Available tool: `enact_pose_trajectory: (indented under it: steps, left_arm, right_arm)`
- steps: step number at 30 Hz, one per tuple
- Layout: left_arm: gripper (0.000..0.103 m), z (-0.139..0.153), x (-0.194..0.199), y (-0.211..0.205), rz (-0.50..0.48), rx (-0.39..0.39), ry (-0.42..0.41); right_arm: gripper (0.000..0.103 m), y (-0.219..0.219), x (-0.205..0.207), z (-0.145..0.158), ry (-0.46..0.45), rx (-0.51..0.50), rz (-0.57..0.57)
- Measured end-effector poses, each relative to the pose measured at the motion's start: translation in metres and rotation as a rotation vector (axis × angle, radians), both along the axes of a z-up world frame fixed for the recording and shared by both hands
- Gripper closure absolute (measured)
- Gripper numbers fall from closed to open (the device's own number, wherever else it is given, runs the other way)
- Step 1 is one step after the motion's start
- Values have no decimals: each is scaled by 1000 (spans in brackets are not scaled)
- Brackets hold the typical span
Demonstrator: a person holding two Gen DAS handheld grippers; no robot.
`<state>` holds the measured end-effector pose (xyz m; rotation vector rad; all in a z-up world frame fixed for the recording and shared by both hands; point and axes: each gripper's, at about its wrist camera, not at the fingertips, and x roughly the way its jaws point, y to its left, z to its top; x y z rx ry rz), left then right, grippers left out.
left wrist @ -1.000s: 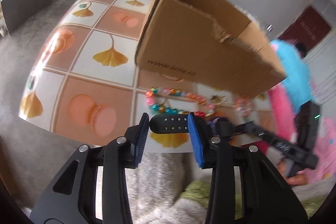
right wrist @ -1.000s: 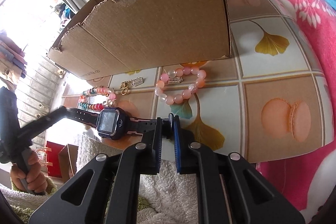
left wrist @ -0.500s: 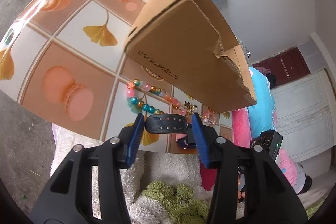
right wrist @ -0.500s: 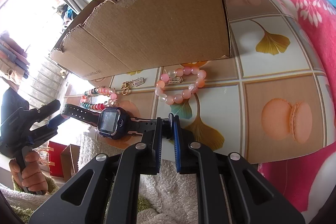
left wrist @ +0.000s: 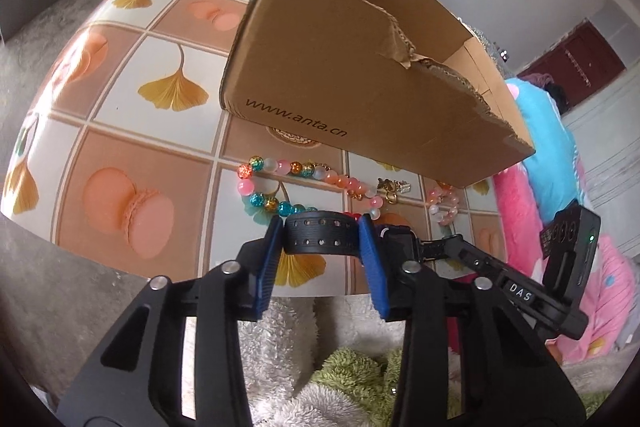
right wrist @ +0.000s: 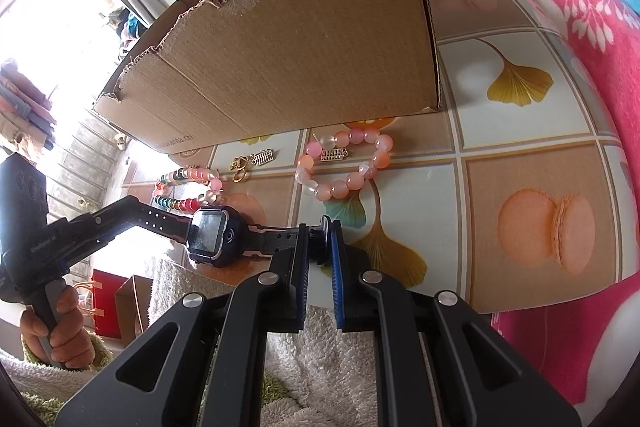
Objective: Organize jewelry
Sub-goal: 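Lift the smartwatch with both tools and carry it over the cardboard box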
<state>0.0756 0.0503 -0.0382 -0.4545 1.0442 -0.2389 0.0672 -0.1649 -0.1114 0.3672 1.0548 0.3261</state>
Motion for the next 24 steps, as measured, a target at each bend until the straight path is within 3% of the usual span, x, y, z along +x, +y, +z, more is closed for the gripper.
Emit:
enact_pose_trajectory:
  steps: [5, 12, 19, 24]
  left_arm:
    - [82, 1, -2, -4, -26, 43, -15]
    - [87, 12, -14, -13, -82, 75, -82]
    - [87, 34, -30, -16, -136, 20, -166]
    - [87, 74, -38, -17, -179, -22, -281]
  right_arm:
    - [93, -2, 0, 0, 1, 13, -6]
    - [97, -6, -6, 10, -19, 27, -20]
    - [97, -9, -23, 36, -80, -2, -48]
    - [97, -12, -39, 78, -191, -36, -49]
